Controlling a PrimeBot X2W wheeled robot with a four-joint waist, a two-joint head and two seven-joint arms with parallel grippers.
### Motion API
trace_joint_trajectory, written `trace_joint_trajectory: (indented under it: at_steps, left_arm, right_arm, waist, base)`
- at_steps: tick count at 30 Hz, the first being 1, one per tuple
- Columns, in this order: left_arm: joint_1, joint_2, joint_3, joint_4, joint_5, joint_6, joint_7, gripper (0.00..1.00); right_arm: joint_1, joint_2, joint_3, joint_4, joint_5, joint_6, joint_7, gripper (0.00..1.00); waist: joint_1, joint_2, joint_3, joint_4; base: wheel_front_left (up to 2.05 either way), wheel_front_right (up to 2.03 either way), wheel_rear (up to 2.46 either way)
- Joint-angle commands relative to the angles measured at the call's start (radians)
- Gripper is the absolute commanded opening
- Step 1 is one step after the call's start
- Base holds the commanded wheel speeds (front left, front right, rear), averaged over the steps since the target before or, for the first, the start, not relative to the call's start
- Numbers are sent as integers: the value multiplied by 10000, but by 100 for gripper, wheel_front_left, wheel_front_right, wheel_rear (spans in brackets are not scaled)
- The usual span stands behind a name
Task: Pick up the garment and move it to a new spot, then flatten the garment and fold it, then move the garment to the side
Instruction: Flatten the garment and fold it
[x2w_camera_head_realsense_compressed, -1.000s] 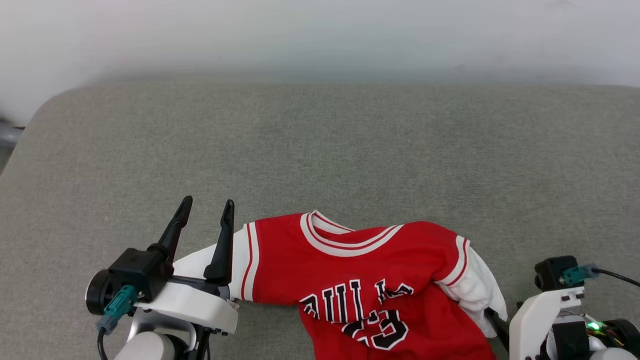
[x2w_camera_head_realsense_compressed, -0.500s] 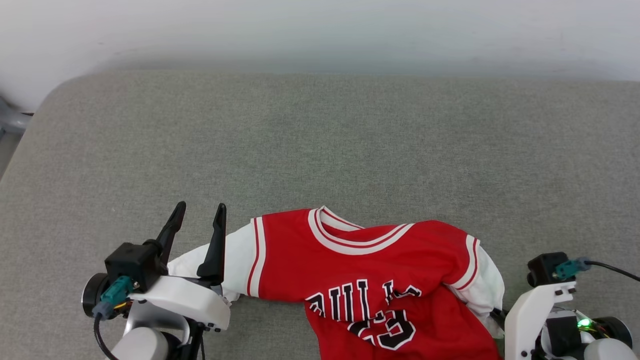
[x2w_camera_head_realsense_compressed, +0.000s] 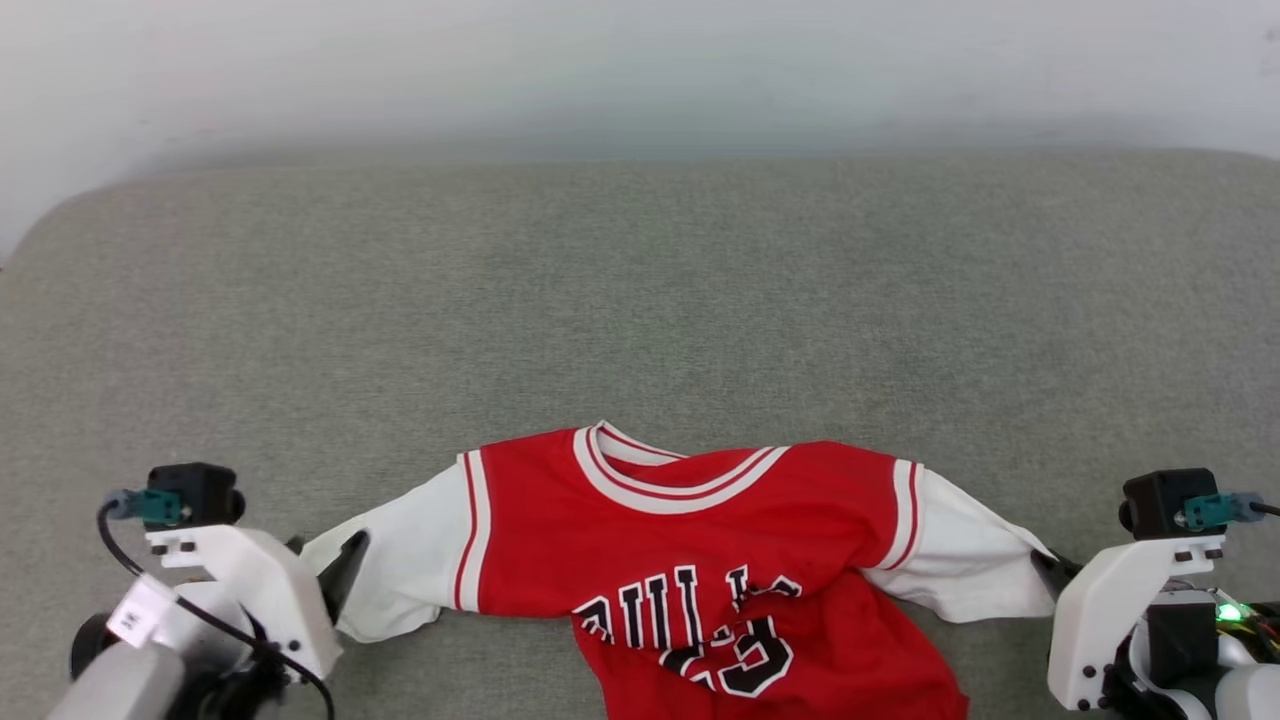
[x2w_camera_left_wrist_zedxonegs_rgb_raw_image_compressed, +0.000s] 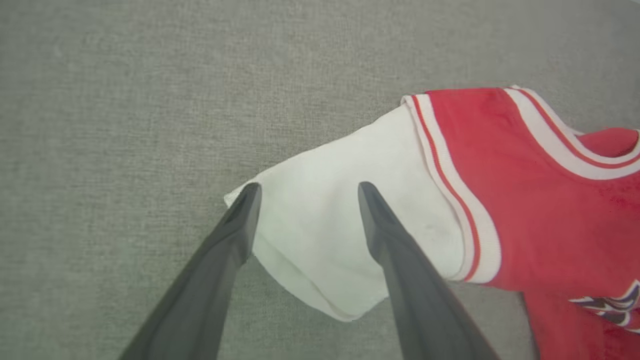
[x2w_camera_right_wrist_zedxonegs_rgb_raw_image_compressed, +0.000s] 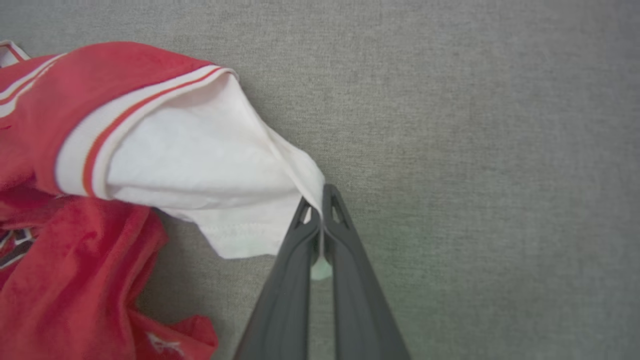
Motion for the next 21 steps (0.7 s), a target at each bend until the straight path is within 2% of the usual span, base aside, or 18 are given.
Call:
trace_joint_trajectory:
  at_steps: [1,6,11,12,14,17,21]
  left_arm:
    - [-168,189,116,392,-385,-3,675,100]
    - [-397,413,172,1067,-812,64,1572,100]
    - [-492,293,-236,1827,-1228,-218,2704,100]
    - [-516,184,-343,1918,-1325,-306,2896,82]
    - [-584,-41,-581,2053,-1426,-469,3209,0]
    - [-763,-275,-764,2132,-1384,-651,3257,0]
    - [-1177,-76,-716,2139,-932,-705,2671,0]
  right_arm:
    - [84,139,22,-132,-50,-7,26,0]
    - [81,267,72,-224,-24,-7,33,0]
    - [-14,342,126,-220,12,-5,-14,0]
    - [-26,347,127,-205,21,-5,-20,0]
    - [-61,373,123,-186,31,-5,-55,0]
    - [-130,391,117,-149,39,-5,-87,0]
    - [-240,355,46,-134,-94,-5,-315,0]
  waist:
    - [-1,0,177,-204]
    - [-1,0,415,-396]
    - [-1,0,647,-541]
    - [-1,0,670,-553]
    - [-1,0,721,-574]
    - [-1,0,723,-593]
    - [-1,0,519,-599]
  base:
    - [0,0,0]
    - [0,0,0]
    - [0,0,0]
    - [0,0,0]
    - [0,0,0]
    - [0,0,0]
    - [0,0,0]
